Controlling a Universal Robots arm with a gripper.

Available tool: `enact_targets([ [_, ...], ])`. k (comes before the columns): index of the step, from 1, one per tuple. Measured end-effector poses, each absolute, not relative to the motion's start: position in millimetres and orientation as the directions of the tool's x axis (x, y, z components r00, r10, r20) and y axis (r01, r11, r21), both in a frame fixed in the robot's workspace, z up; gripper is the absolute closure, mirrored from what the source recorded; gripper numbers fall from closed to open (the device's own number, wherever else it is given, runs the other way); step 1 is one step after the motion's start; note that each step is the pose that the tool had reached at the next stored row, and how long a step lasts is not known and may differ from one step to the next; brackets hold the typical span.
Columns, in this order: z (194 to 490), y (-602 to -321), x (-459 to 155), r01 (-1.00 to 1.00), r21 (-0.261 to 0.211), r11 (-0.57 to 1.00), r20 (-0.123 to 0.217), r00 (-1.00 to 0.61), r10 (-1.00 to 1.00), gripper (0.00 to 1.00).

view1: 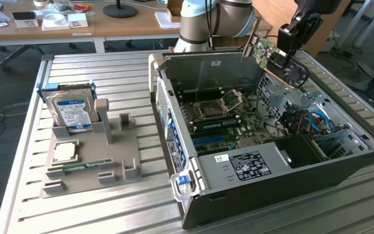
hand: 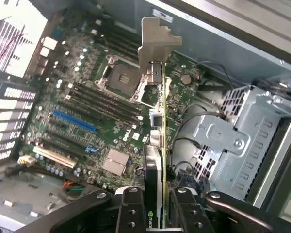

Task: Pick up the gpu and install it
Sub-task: 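Insert the gpu into the slot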

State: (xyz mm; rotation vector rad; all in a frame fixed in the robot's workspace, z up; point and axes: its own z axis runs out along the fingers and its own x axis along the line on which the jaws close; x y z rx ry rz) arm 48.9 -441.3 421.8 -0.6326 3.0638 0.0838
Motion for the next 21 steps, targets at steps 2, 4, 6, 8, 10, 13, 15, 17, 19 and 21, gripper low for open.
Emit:
enact_targets([
  [2,421.8,-441.3,48.9,-0.424,0.050,0.904,-0.023,-0.906,-0.423,0.73],
  [4,421.7,-441.3,48.9,-0.449,0.050,0.892,-0.023,-0.893,-0.449,0.73],
  [6,421.7,-441.3,48.9,-0.474,0.050,0.879,-0.023,-0.880,-0.474,0.73],
  [8,421.7,-441.3,48.9,-0.498,0.050,0.866,-0.023,-0.867,-0.497,0.73],
  [10,421.7,-441.3,48.9,-0.521,0.050,0.852,-0.023,-0.854,-0.520,0.73],
  [13,421.7,-441.3,48.9,-0.552,0.050,0.832,-0.023,-0.834,-0.552,0.73],
  [15,421.6,-441.3,48.9,-0.573,0.050,0.818,-0.023,-0.820,-0.572,0.73],
  [17,421.6,-441.3,48.9,-0.591,0.050,0.805,-0.023,-0.806,-0.591,0.73],
  [19,421.5,-441.3,48.9,-0.610,0.050,0.791,-0.023,-0.792,-0.610,0.73],
  [21,421.4,-441.3,48.9,-0.627,0.050,0.777,-0.023,-0.779,-0.627,0.73],
])
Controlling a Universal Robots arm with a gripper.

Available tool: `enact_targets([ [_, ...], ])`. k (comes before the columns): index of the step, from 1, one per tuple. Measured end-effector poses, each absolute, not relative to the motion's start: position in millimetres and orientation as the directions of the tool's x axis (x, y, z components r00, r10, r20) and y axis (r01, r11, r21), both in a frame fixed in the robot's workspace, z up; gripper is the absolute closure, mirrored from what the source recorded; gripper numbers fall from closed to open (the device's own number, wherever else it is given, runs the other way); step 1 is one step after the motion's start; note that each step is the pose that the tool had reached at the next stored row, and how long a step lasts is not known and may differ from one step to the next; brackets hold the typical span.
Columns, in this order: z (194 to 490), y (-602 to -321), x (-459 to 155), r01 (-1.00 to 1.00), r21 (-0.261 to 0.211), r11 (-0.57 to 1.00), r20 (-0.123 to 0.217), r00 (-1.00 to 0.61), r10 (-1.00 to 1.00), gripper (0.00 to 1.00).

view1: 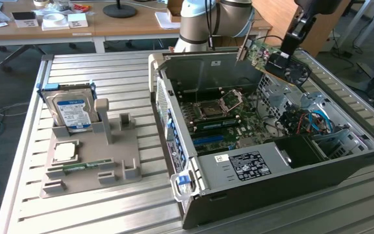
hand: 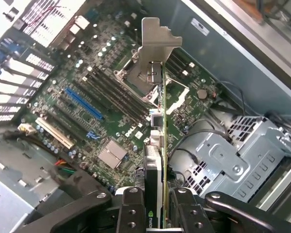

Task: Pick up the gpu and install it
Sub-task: 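Insert the gpu into the slot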

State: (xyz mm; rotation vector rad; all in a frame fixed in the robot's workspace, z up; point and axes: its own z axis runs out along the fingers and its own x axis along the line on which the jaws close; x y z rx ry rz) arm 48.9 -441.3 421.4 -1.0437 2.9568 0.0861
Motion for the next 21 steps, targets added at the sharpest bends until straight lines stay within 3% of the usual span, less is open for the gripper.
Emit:
enact_targets([
  [21,421.2,-441.3,48.9,-0.804,0.050,0.593,-0.023,-0.594,-0.804,0.73],
])
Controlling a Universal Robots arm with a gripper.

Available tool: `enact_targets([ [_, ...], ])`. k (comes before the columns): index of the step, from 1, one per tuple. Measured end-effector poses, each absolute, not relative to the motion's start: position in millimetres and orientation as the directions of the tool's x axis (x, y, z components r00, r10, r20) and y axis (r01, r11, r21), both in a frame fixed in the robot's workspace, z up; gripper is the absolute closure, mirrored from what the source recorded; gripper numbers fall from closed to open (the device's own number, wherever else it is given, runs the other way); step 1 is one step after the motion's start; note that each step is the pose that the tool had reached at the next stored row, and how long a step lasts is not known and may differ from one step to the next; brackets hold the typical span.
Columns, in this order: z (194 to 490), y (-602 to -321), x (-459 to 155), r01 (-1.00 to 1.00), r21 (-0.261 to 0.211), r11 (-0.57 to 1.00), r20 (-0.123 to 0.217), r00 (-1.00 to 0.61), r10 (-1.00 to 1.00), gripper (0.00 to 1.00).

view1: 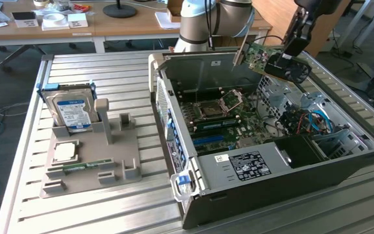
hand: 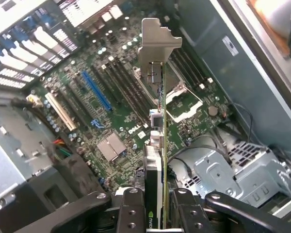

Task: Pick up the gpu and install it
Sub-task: 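Insert the gpu into the slot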

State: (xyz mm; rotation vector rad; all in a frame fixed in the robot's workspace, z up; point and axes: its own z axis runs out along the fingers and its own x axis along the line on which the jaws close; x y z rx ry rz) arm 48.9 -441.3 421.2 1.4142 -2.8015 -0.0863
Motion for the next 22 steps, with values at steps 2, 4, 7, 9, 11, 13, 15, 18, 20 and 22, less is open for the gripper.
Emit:
enact_targets([
  [2,421.2,-441.3,48.9,-0.824,0.050,0.565,-0.023,-0.566,-0.824,0.73],
  [4,421.2,-441.3,48.9,-0.843,0.050,0.536,-0.023,-0.537,-0.843,0.73],
  [7,421.1,-441.3,48.9,-0.870,0.050,0.490,-0.023,-0.492,-0.870,0.73],
  [9,421.0,-441.3,48.9,-0.887,0.050,0.459,-0.023,-0.460,-0.887,0.73],
  [11,421.0,-441.3,48.9,-0.903,0.050,0.427,-0.023,-0.428,-0.903,0.73],
  [13,420.9,-441.3,48.9,-0.918,0.050,0.393,-0.023,-0.394,-0.919,0.73],
  [15,420.8,-441.3,48.9,-0.932,0.050,0.359,-0.023,-0.361,-0.932,0.73],
  [18,420.7,-441.3,48.9,-0.950,0.050,0.308,-0.023,-0.310,-0.951,0.73],
  [20,420.6,-441.3,48.9,-0.961,0.050,0.273,-0.023,-0.274,-0.961,0.73],
  [22,420.5,-441.3,48.9,-0.970,0.050,0.238,-0.023,-0.239,-0.971,0.73],
])
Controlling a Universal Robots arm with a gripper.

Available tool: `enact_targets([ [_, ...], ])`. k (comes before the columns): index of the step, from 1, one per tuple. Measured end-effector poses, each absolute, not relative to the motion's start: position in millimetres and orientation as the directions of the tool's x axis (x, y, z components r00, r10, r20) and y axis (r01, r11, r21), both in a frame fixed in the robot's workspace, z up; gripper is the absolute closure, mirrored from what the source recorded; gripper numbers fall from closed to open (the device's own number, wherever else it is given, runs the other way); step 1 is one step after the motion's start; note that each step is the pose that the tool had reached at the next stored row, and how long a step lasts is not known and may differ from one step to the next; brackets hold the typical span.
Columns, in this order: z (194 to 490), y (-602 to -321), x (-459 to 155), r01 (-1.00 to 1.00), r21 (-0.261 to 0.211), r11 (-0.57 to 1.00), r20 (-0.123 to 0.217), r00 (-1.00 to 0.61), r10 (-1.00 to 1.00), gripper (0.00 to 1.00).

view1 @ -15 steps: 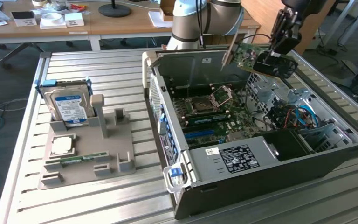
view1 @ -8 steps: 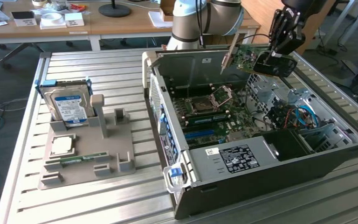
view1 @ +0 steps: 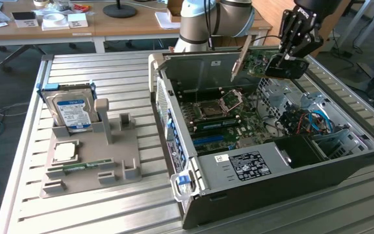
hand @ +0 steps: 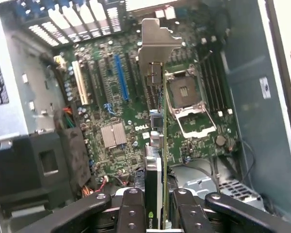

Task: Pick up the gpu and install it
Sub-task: 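Insert the gpu into the slot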

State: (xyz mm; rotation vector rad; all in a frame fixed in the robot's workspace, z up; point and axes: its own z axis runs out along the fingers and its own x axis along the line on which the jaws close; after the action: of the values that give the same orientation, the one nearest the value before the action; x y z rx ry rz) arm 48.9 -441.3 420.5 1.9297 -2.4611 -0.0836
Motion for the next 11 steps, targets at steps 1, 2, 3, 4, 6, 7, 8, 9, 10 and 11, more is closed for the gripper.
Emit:
enact_targets([
  [1,420.4,-441.3,48.9,-0.974,0.050,0.220,-0.023,-0.222,-0.975,0.73],
  [2,420.4,-441.3,48.9,-0.978,0.050,0.203,-0.023,-0.204,-0.979,0.73],
  [3,420.3,-441.3,48.9,-0.981,0.050,0.186,-0.023,-0.187,-0.982,0.73],
  [4,420.2,-441.3,48.9,-0.985,0.050,0.166,-0.023,-0.168,-0.986,0.73],
  [6,420.1,-441.3,48.9,-0.990,0.050,0.131,-0.023,-0.132,-0.991,0.73],
  [7,420.0,-441.3,48.9,-0.992,0.050,0.113,-0.023,-0.114,-0.993,0.73],
  [8,420.0,-441.3,48.9,-0.994,0.050,0.095,-0.023,-0.096,-0.995,0.73],
  [9,419.9,-441.3,48.9,-0.996,0.050,0.077,-0.023,-0.079,-0.997,0.73],
  [10,419.8,-441.3,48.9,-0.997,0.050,0.059,-0.023,-0.061,-0.998,0.73],
  [11,419.8,-441.3,48.9,-0.998,0.050,0.043,-0.023,-0.044,-0.999,0.73],
])
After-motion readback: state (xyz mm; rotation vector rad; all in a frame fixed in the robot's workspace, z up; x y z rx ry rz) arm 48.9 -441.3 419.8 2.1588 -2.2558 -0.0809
